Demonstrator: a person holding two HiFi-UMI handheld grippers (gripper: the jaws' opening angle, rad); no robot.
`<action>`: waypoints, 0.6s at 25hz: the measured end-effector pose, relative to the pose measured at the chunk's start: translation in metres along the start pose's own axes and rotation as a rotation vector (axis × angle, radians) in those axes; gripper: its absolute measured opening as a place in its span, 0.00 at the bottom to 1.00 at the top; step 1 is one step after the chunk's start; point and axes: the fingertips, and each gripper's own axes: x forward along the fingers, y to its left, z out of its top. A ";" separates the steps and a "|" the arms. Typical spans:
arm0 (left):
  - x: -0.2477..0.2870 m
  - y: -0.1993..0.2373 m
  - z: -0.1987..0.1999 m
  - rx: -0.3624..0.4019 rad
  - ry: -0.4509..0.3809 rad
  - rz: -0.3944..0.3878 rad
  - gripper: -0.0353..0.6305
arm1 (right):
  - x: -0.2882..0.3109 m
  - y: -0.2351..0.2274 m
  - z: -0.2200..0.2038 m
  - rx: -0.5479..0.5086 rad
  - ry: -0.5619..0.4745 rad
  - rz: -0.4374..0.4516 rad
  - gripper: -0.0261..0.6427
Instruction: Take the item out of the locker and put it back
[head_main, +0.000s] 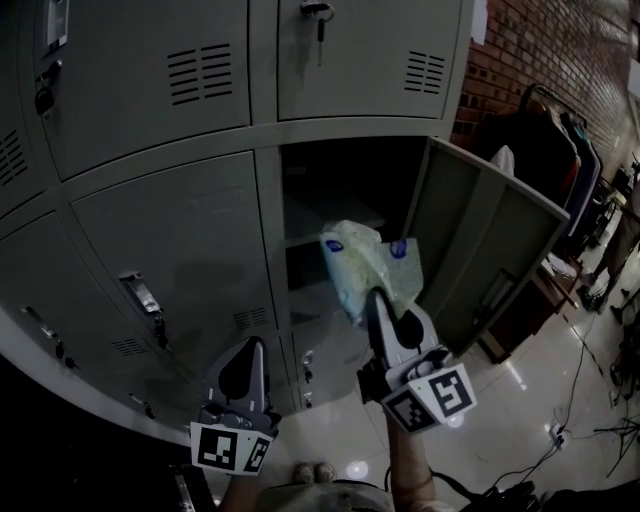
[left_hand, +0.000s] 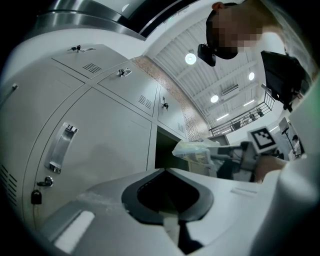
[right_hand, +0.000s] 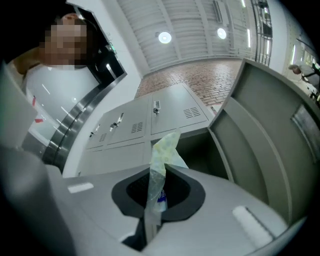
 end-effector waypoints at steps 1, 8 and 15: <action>0.000 0.001 0.000 -0.001 0.000 0.002 0.06 | 0.019 -0.009 0.004 -0.008 0.010 -0.009 0.06; 0.002 0.005 -0.002 0.011 0.011 0.009 0.06 | 0.160 -0.073 -0.021 -0.068 0.185 -0.040 0.06; 0.003 0.026 -0.002 0.027 0.010 0.060 0.06 | 0.204 -0.094 -0.060 -0.076 0.305 -0.017 0.06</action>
